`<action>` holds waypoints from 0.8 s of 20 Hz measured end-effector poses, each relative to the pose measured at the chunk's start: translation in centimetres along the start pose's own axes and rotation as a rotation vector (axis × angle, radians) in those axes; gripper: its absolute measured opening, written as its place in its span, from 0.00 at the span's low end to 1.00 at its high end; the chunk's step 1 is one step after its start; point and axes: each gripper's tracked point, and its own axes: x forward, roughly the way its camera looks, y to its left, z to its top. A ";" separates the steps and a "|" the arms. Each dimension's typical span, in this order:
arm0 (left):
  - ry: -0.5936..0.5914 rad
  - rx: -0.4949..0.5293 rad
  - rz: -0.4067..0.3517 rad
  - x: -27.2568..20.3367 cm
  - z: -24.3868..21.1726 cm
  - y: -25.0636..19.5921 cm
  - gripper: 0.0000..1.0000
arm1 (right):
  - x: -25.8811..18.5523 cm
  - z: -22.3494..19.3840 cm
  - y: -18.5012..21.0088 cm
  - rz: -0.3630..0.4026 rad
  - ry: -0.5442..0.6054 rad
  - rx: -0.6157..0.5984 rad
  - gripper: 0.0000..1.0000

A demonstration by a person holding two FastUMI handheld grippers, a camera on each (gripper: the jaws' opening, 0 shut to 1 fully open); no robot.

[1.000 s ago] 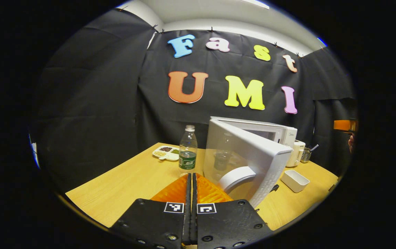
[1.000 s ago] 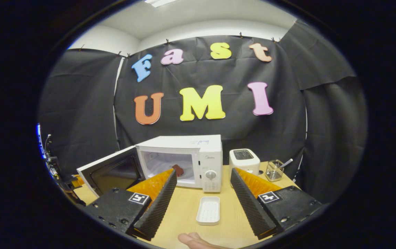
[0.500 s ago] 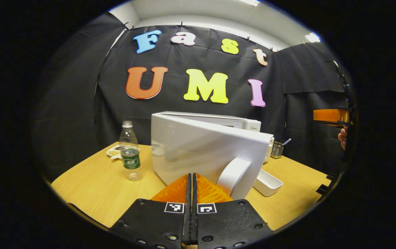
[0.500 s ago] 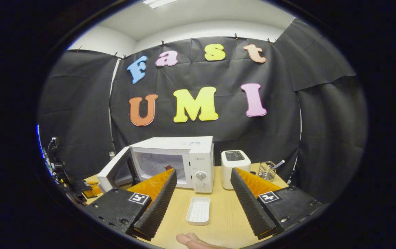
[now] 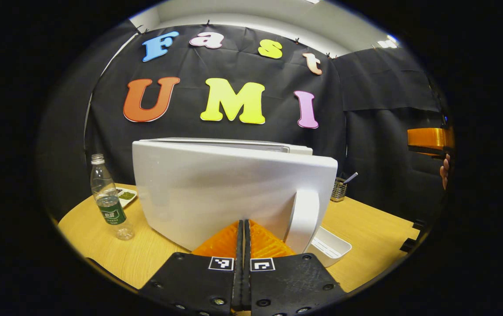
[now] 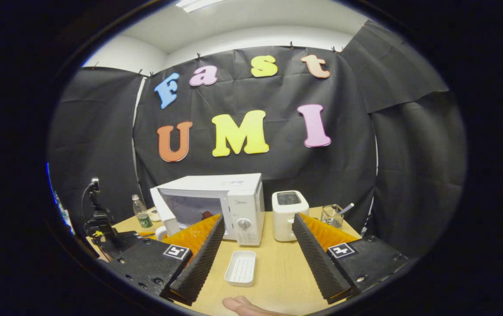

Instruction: Open the microwave oven with the left hand, put the food in, and close the microwave oven.

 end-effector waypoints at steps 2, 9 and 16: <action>0.002 -0.002 0.004 1.4 0.2 -0.4 0.00 | 0.1 0.0 -0.4 0.001 -0.001 0.001 0.99; -0.013 0.007 0.008 6.2 1.2 -2.0 0.00 | 0.6 0.4 -1.9 -0.003 -0.014 0.020 0.99; -0.013 -0.006 0.046 10.3 2.1 -2.0 0.00 | -0.3 1.2 -2.9 -0.039 -0.050 0.004 0.99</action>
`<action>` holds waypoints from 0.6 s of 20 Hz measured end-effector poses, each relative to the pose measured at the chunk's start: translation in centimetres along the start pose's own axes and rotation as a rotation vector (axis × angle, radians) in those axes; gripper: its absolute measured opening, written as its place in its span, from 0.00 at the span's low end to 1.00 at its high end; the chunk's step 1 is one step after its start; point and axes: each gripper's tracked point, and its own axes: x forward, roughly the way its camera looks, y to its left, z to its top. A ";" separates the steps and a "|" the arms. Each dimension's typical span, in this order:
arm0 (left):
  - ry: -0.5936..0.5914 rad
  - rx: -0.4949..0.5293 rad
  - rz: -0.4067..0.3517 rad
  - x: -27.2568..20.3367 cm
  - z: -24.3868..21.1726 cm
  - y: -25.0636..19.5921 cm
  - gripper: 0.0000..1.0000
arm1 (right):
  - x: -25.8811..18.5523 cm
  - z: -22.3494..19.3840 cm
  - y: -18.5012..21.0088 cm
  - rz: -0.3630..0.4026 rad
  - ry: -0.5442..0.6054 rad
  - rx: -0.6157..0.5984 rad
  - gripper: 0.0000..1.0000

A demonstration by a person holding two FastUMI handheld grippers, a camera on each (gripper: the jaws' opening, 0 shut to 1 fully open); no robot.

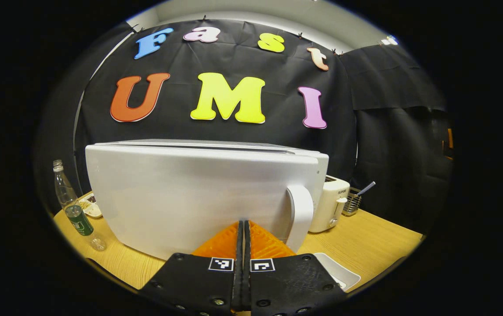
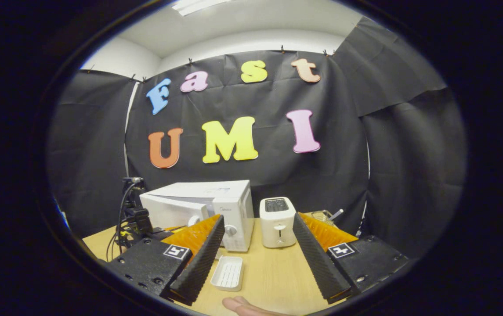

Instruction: Open the microwave oven with the left hand, put the food in, and close the microwave oven.

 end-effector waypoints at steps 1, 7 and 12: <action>-0.005 -0.001 0.007 0.7 0.3 0.0 0.00 | -0.3 0.1 0.0 -0.002 -0.002 -0.003 0.99; 0.007 -0.004 0.097 2.7 0.2 0.1 0.08 | -2.4 0.7 0.7 -0.025 0.000 -0.027 0.99; 0.028 -0.085 0.133 3.6 0.2 0.5 0.11 | -5.4 1.6 2.3 -0.024 -0.017 -0.040 0.99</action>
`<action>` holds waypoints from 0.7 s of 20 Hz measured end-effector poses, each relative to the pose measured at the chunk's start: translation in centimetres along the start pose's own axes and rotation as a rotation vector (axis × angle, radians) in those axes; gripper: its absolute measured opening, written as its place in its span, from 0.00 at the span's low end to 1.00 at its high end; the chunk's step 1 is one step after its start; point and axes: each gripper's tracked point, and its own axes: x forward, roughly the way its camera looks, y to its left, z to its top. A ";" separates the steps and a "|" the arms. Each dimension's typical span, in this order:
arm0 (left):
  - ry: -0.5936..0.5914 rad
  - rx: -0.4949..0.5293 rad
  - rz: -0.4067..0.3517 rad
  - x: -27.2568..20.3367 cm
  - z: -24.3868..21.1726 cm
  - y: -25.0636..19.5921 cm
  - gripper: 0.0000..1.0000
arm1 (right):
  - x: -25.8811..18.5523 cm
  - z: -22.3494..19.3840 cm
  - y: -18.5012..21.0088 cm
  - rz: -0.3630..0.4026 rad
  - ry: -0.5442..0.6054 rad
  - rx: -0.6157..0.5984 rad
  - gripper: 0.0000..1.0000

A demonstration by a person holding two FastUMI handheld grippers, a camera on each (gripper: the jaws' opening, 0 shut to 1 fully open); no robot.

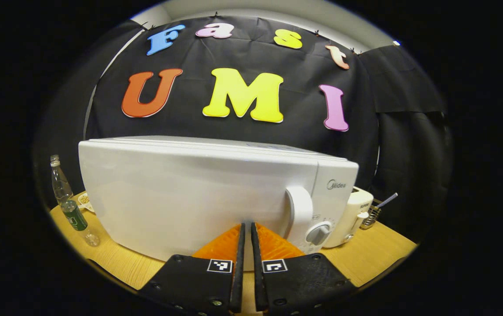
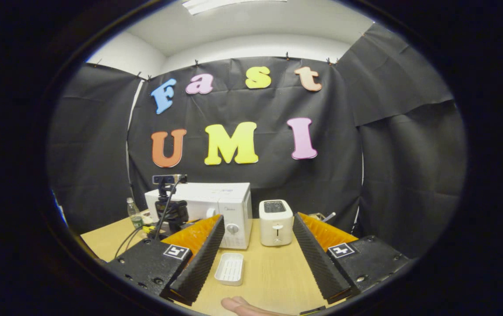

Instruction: Open the microwave oven with the left hand, put the food in, and close the microwave oven.

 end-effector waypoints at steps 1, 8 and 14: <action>0.040 0.019 0.024 0.1 -0.5 -0.2 0.11 | -0.7 0.1 0.2 0.000 -0.004 0.000 1.00; 0.093 0.069 0.079 0.2 -1.3 -1.7 0.12 | -5.1 2.6 0.3 -0.013 -0.078 0.008 0.99; 0.062 0.082 0.082 -6.2 2.3 -0.5 0.10 | -7.9 3.5 -1.0 -0.051 -0.115 0.021 0.99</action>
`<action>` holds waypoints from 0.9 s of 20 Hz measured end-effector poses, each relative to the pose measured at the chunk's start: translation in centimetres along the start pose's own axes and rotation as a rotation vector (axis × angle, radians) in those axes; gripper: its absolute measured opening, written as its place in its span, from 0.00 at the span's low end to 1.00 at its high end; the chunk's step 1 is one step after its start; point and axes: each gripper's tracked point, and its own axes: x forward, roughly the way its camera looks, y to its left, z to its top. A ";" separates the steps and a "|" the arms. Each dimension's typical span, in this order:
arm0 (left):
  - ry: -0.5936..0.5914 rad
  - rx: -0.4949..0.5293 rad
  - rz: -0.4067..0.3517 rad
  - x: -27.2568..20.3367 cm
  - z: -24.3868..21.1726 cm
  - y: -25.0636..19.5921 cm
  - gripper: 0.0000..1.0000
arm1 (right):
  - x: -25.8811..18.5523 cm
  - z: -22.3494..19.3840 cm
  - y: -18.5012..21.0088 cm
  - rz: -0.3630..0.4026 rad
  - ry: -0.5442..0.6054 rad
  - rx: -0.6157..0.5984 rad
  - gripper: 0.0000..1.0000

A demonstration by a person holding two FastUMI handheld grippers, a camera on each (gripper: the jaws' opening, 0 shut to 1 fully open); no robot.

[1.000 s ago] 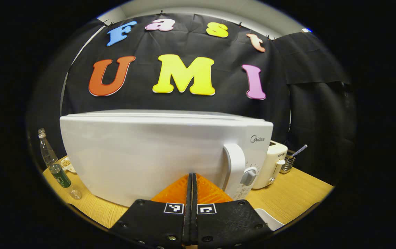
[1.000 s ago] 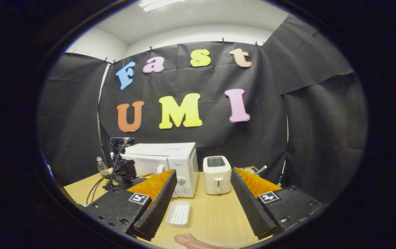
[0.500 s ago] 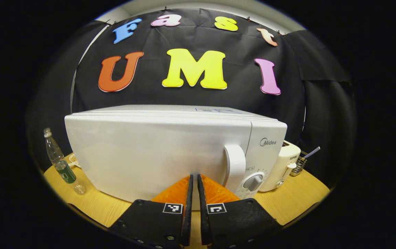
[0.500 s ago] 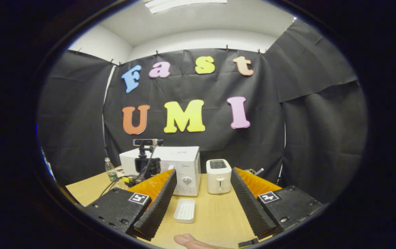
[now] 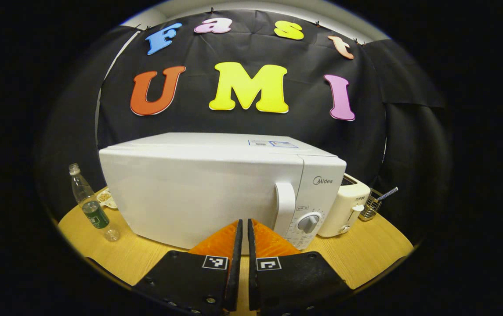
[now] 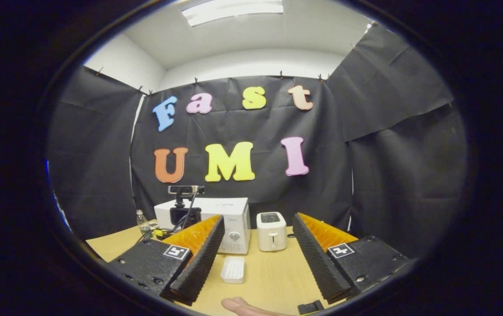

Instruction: Open the microwave oven with the left hand, put the food in, and close the microwave oven.

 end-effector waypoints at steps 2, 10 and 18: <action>-0.027 0.026 0.025 -3.0 1.7 1.3 0.10 | -0.5 -0.1 -0.2 -0.018 -0.001 -0.005 0.99; -0.123 -0.029 0.027 -16.9 6.8 4.5 0.10 | -2.1 0.3 1.6 -0.008 -0.021 -0.015 0.99; -0.246 0.019 -0.015 -28.1 6.7 5.1 0.21 | -3.1 -0.2 2.9 0.008 -0.017 -0.027 0.99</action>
